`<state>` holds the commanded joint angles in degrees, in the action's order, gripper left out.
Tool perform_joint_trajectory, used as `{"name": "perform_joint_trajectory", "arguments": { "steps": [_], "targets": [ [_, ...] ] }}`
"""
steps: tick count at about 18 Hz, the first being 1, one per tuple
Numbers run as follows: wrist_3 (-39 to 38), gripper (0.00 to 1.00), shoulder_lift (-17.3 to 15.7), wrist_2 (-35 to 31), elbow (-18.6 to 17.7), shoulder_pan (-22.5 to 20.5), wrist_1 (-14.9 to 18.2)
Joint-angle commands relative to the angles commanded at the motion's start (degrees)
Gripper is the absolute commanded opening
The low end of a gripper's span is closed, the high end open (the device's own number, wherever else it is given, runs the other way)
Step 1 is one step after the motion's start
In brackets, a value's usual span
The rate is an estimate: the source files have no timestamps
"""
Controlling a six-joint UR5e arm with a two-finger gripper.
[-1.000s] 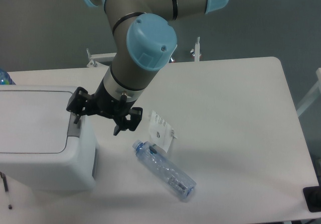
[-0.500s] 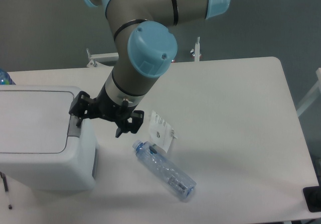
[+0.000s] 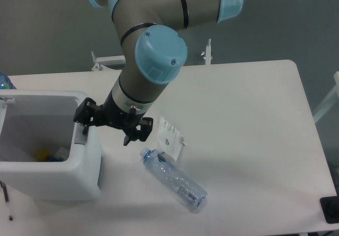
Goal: Open the trash can
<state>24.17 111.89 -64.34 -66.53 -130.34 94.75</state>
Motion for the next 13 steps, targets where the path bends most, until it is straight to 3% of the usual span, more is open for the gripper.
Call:
{"name": "perform_joint_trajectory", "arguments": {
  "steps": [6,8,13],
  "targets": [
    [0.7,1.00,-0.6,0.0,1.9,-3.6,-0.4],
    [1.8,1.00,-0.6,-0.6,2.2,-5.7,-2.4],
    [8.9,1.00,0.2,-8.3,1.7,-8.5,-4.3]
  ]
}}
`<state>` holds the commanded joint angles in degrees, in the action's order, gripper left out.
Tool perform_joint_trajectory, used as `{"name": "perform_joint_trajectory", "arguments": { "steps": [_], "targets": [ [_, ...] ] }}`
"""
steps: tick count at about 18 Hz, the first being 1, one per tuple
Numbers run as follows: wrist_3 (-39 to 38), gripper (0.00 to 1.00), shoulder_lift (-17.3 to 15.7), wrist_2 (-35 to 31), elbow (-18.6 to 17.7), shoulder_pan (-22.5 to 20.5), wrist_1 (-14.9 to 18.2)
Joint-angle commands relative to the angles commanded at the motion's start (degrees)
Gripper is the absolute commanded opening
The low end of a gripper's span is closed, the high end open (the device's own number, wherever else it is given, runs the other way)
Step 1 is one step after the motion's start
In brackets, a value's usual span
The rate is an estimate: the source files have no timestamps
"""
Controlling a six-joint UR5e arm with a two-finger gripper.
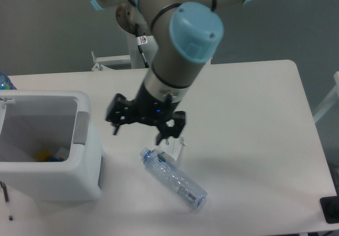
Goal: Open the trash can
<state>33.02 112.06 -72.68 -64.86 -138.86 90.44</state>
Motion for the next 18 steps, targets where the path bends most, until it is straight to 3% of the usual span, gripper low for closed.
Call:
{"name": "perform_joint_trajectory", "arguments": {
  "steps": [7,10,14,18],
  "targets": [
    [18.8,1.00,1.9,-0.6,-0.1,-8.0,-0.6],
    [28.8,1.00,3.0,-6.7,-0.1,-9.6,0.1],
    [32.1,1.00,5.9,-8.7,0.3,-10.5,-1.0],
    [31.8,1.00,8.5,-9.2,-0.2,-11.6,-6.3]
  ]
}}
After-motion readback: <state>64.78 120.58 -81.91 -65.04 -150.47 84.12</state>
